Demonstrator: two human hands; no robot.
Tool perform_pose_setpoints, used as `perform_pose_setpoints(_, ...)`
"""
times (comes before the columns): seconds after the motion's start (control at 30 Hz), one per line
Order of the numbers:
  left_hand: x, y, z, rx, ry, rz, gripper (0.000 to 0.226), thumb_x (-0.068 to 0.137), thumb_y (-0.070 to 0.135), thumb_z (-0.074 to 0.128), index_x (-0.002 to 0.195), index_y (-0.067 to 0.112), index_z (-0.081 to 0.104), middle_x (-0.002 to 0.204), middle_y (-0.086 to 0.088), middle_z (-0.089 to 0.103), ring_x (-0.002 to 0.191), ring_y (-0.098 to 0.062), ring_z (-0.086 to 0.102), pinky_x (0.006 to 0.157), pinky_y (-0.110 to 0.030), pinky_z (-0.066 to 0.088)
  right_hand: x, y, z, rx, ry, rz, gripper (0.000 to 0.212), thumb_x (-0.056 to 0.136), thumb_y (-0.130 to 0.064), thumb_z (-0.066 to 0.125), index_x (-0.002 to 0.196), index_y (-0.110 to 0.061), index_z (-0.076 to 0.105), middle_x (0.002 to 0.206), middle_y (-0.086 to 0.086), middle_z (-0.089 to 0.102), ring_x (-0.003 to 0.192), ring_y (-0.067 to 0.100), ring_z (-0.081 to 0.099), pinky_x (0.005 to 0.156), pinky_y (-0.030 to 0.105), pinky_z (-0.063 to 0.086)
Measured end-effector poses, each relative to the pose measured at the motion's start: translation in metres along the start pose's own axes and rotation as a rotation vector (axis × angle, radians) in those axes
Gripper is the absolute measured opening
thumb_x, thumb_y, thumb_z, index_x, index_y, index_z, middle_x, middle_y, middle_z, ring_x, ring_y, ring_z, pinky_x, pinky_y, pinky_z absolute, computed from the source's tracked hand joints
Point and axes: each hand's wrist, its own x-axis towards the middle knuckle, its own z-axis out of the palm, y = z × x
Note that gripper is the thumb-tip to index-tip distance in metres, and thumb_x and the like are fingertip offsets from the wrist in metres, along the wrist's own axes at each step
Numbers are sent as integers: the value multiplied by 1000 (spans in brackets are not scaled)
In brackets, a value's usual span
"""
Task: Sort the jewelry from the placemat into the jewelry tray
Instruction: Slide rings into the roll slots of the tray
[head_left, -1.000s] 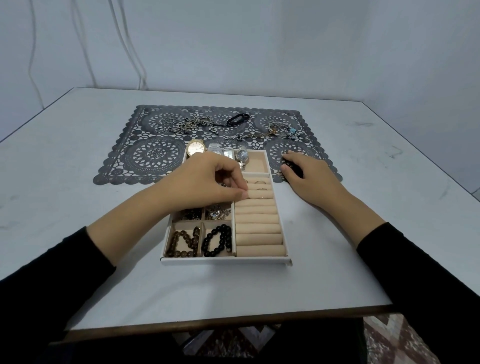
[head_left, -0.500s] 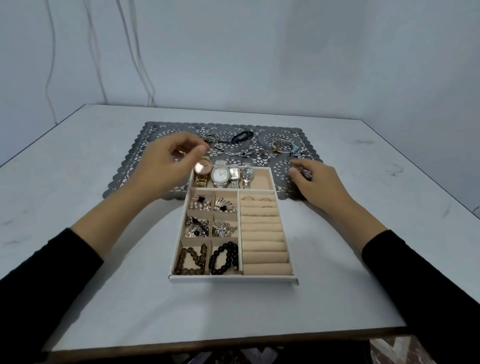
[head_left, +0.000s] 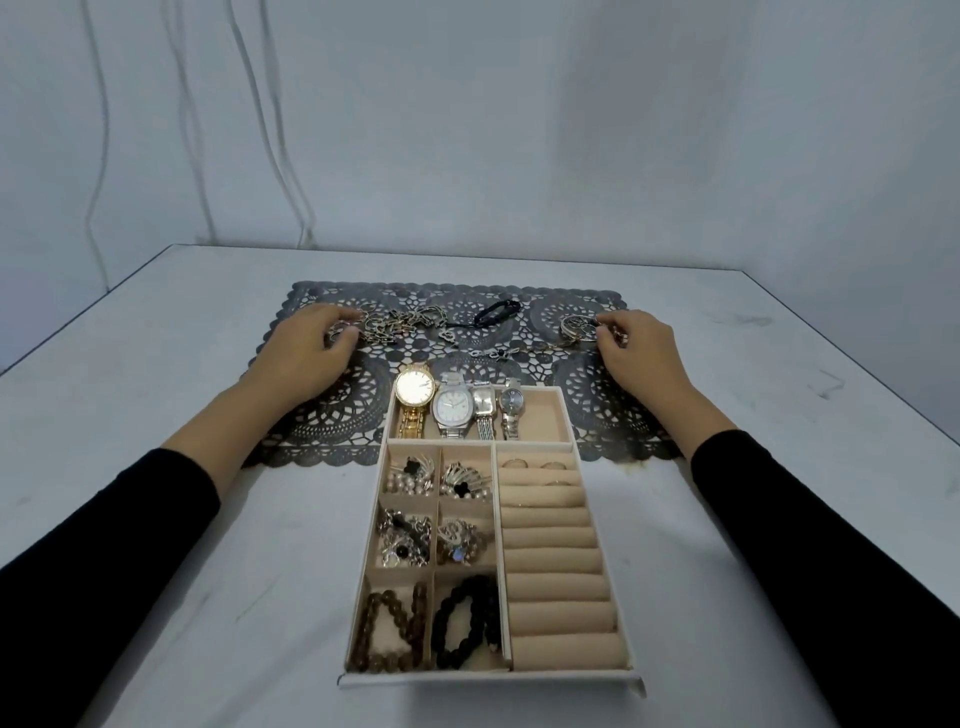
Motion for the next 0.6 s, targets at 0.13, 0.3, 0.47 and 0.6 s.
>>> perform_pose_setpoints(0.13, 15, -9, 2, 52, -37, 25, 37, 101, 25, 47, 135, 15, 56, 143, -8, 51, 132, -26, 45, 111, -40, 33, 14, 5, 4, -26, -3, -18, 22, 92, -18, 56, 107, -11, 71, 110, 8, 64, 105, 21, 56, 81, 16, 30)
perform_pose_setpoints(0.3, 28, -14, 7, 59, -59, 40, 36, 101, 25, 47, 133, 14, 58, 141, -6, 55, 131, -25, 47, 111, -39, 35, 30, 8, 3, -41, -35, -27, 15, 88, -17, 62, 96, -13, 75, 104, 7, 64, 99, 20, 57, 82, 20, 35)
perform_pose_setpoints(0.47, 36, -16, 7, 53, -53, 81, 32, 100, 24, 50, 128, 17, 64, 136, -2, 60, 126, -21, 52, 107, -35, 36, 36, 7, 5, -50, -52, -19, 17, 88, -18, 64, 101, -14, 75, 106, 7, 65, 100, 19, 57, 84, 19, 34)
perform_pose_setpoints(0.6, 44, -19, 6, 30, -22, 85, 27, 98, 26, 54, 120, 21, 69, 127, 0, 65, 117, -19, 57, 97, -31, 40, 42, 6, 4, -63, -93, 0, 19, 88, -22, 66, 104, -16, 74, 109, 6, 63, 104, 20, 56, 85, 19, 34)
